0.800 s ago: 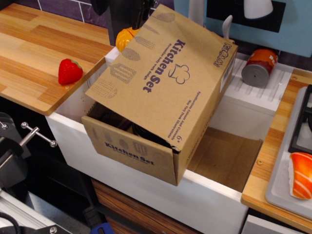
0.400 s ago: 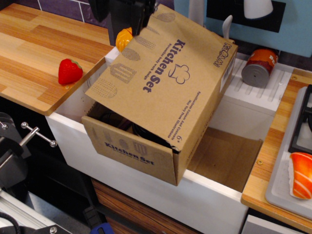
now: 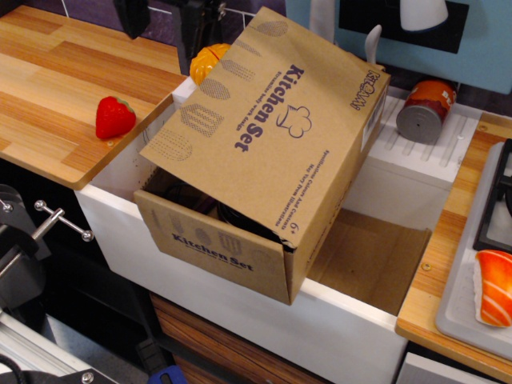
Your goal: Open brown1fbox flap
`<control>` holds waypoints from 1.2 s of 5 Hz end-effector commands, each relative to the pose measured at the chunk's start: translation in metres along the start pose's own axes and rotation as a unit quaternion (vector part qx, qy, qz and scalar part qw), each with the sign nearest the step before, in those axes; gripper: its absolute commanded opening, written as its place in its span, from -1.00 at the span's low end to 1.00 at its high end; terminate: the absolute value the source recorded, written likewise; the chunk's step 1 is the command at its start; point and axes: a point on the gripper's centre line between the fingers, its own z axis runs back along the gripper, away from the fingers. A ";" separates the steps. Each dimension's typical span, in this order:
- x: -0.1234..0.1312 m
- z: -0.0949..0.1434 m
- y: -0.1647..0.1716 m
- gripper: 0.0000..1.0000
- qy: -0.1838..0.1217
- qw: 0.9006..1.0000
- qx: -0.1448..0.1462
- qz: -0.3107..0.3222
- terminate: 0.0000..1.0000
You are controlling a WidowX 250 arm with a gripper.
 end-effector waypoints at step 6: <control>-0.011 0.013 -0.058 1.00 -0.067 0.967 -0.245 -0.031 -1.00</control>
